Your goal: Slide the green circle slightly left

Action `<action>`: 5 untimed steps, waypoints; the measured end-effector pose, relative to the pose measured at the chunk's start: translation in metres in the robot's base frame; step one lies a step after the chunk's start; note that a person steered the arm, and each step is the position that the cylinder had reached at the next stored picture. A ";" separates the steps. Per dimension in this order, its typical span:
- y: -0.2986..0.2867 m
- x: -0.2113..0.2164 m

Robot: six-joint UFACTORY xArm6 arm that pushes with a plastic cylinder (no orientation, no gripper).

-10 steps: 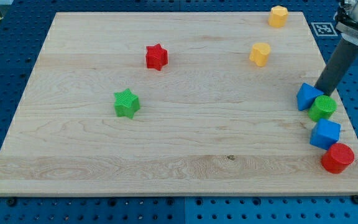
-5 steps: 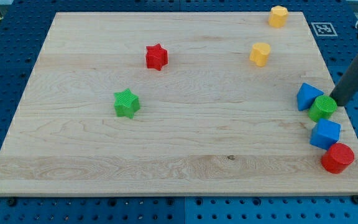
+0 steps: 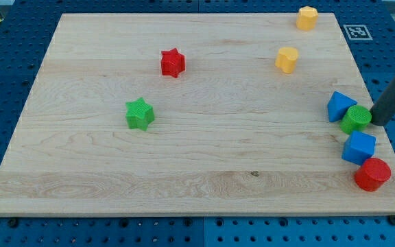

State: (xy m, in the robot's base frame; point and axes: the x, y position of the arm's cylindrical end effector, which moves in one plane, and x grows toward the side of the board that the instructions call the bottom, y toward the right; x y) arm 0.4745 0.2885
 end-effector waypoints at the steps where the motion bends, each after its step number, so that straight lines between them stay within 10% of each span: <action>1: 0.000 -0.008; 5: -0.003 -0.008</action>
State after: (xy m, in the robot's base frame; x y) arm 0.4666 0.2860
